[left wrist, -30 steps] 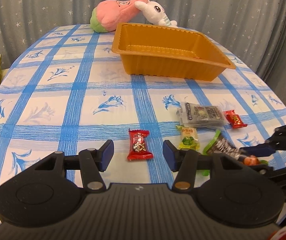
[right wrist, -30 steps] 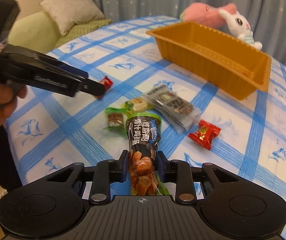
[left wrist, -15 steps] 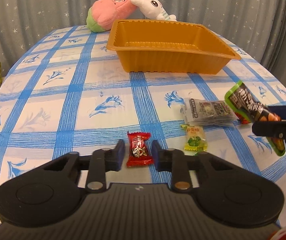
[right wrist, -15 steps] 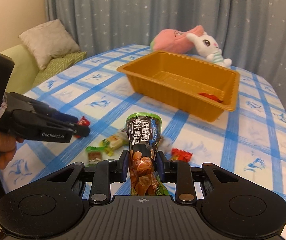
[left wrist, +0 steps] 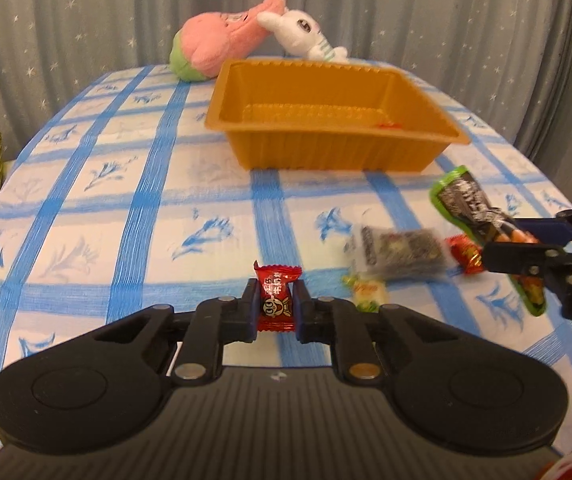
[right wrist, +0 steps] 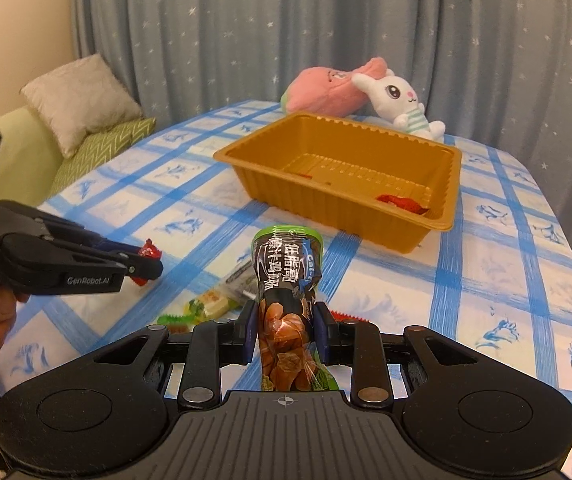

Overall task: Organize snacks
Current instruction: 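Grasp the green-and-black sausage stick with the right tool while the left tool grasps a red candy, then carry both held snacks over the orange tray and open both tools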

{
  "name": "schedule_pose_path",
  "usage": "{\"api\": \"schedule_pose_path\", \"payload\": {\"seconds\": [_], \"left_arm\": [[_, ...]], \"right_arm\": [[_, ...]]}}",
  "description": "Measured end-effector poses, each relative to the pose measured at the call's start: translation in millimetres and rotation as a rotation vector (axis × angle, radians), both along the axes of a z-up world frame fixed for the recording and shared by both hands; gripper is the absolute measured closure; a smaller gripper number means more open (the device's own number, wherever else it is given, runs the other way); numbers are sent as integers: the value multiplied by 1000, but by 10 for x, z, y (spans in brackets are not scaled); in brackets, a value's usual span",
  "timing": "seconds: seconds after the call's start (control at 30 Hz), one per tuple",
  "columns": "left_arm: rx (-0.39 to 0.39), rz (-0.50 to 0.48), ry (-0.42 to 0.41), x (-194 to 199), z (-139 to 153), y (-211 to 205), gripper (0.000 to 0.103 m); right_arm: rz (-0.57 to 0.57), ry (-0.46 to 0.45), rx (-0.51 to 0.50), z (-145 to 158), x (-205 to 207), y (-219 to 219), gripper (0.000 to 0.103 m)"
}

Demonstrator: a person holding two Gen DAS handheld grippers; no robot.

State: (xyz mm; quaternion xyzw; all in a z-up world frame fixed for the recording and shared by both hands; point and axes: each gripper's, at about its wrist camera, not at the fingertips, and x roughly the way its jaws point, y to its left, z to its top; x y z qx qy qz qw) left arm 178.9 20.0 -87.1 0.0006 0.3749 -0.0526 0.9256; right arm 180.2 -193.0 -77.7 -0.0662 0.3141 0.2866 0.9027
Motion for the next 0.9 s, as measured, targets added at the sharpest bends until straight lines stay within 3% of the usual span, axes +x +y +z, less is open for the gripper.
{"api": "schedule_pose_path", "payload": {"seconds": [0.27, 0.5, 0.9], "left_arm": [[-27, -48, -61, 207, 327, -138, 89], [-34, -87, -115, 631, 543, -242, 89], [-62, -96, -132, 1313, 591, -224, 89]], "right_arm": [[-76, -18, 72, 253, 231, -24, 74], [-156, -47, 149, 482, 574, -80, 74], [-231, -78, 190, 535, 1236, -87, 74]]}}
